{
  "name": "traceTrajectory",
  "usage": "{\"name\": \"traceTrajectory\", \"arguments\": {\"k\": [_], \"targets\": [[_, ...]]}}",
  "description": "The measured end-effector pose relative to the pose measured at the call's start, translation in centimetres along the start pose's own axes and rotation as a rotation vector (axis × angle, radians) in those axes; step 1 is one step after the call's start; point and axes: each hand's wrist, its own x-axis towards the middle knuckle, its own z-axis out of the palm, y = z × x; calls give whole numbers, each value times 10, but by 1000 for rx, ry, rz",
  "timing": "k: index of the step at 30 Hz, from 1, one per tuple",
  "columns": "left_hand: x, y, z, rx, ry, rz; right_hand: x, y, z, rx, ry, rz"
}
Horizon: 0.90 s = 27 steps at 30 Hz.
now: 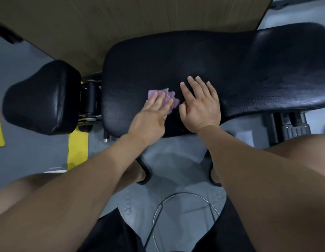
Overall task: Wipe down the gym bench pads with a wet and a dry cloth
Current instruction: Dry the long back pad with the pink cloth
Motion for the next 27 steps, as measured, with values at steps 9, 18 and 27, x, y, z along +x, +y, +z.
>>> {"name": "traceTrajectory", "arguments": {"k": [9,18,27], "targets": [[-73,0,37,84,49,79,-3,0,-3,57,16,36],[-31,-34,14,-64,142,-302,-1,0,0,43,-2,35],[12,-43,9,-6,112,-137,0,2,1,44,14,32]]}}
